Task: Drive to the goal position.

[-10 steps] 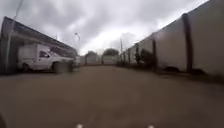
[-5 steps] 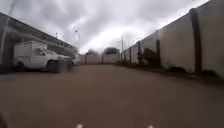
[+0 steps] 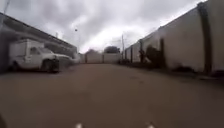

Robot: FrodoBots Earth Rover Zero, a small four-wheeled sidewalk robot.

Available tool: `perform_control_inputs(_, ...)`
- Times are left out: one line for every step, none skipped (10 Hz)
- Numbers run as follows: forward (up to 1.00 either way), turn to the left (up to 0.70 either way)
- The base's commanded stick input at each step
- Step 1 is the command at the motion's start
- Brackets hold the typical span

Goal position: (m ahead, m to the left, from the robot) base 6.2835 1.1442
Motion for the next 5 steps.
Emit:
perform_control_inputs(1.00, 0.04)
perform_control_inputs(1.00, 0.04)
perform_control_inputs(1.00, 0.04)
perform_control_inputs(1.00, 0.04)
perform_control_inputs(1.00, 0.04)
